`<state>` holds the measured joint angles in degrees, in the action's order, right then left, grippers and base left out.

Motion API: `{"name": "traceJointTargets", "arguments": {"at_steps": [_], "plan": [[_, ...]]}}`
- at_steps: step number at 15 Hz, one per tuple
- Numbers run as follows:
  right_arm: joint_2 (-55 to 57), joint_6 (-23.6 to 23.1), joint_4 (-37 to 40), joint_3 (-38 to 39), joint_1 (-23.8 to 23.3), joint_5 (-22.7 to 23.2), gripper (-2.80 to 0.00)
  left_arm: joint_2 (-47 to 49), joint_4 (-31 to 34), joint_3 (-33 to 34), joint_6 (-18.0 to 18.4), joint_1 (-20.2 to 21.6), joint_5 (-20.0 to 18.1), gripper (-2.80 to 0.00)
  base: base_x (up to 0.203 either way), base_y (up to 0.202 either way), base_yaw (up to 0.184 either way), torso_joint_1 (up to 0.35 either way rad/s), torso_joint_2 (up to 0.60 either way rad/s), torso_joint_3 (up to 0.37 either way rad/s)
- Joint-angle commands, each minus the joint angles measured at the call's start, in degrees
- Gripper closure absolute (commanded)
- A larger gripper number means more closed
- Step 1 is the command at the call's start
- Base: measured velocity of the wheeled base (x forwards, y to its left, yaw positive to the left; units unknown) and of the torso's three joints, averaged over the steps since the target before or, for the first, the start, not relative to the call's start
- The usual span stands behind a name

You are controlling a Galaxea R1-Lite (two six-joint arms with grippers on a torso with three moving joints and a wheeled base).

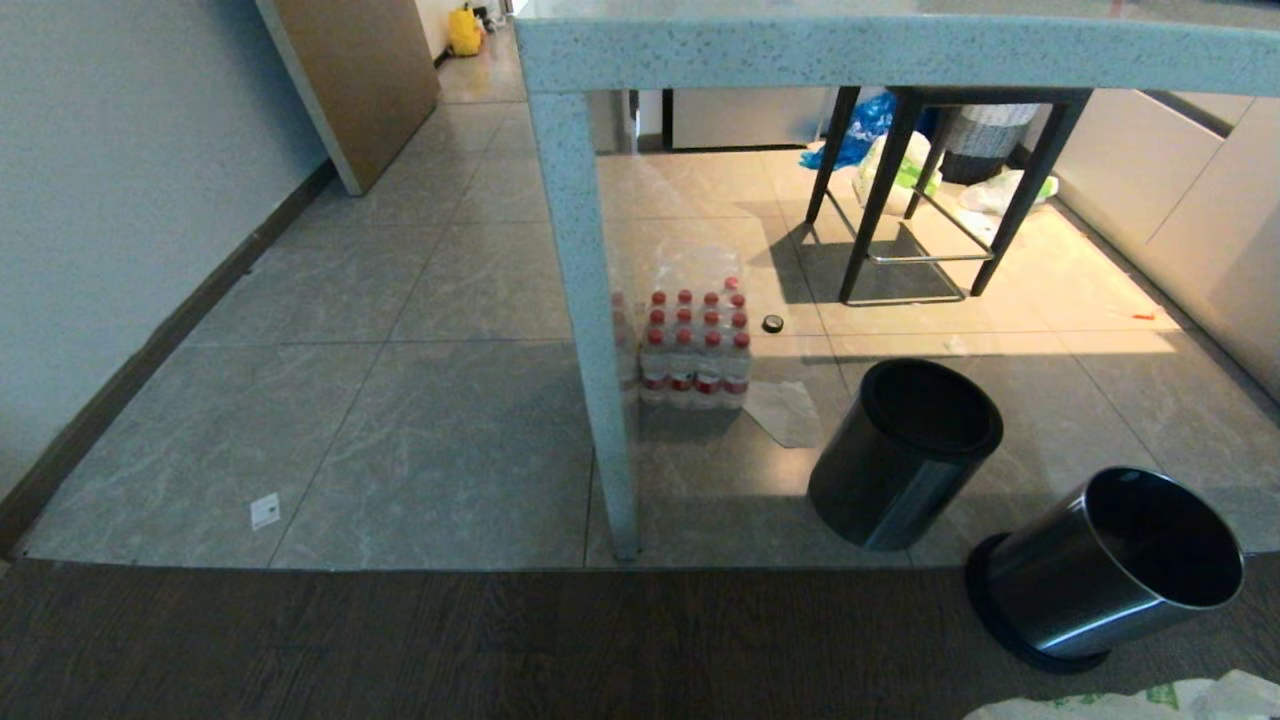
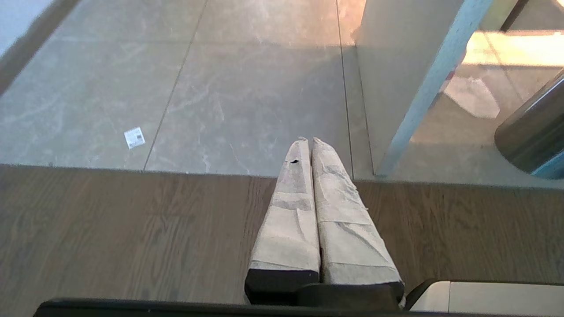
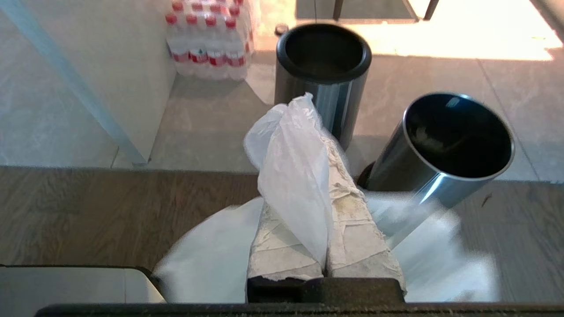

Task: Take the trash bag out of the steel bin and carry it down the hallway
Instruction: Put the trash bag at the door

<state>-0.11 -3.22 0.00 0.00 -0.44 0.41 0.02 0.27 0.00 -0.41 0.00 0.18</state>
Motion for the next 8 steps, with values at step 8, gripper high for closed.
{"name": "traceJointTargets", "arguments": {"at_steps": [8], "plan": [[0.0,0.0,0.0,0.0,0.0,0.0,0.0,0.0,0.0,0.0,0.0,0.0,0.0,0.0,0.0,0.0,0.0,0.003,0.0,0.201]]}}
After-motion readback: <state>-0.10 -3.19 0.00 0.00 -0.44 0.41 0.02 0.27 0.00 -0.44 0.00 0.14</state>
